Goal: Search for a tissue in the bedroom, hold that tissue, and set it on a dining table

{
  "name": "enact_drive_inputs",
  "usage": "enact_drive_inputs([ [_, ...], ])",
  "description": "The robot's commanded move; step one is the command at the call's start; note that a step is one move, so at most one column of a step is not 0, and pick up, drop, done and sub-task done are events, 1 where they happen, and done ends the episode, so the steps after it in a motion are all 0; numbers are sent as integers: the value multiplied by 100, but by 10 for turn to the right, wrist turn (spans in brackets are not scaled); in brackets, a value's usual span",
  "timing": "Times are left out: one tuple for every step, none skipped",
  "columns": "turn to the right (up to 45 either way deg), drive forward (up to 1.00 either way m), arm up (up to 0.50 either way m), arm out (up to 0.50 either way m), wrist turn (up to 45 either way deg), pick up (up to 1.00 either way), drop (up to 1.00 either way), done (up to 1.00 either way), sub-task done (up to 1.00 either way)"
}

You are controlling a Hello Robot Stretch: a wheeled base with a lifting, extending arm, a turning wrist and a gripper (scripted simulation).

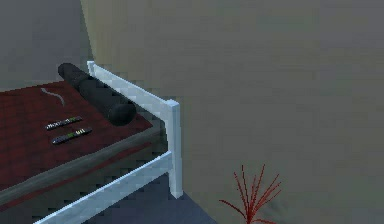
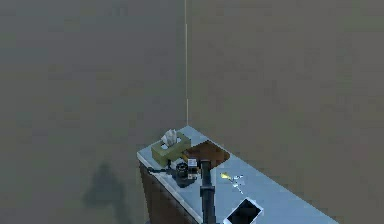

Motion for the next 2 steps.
enact_drive_inputs([
  [0,0,0,0,0,100,0,0,0],
  [0,0,10,0,0,0,0,0,0],
])
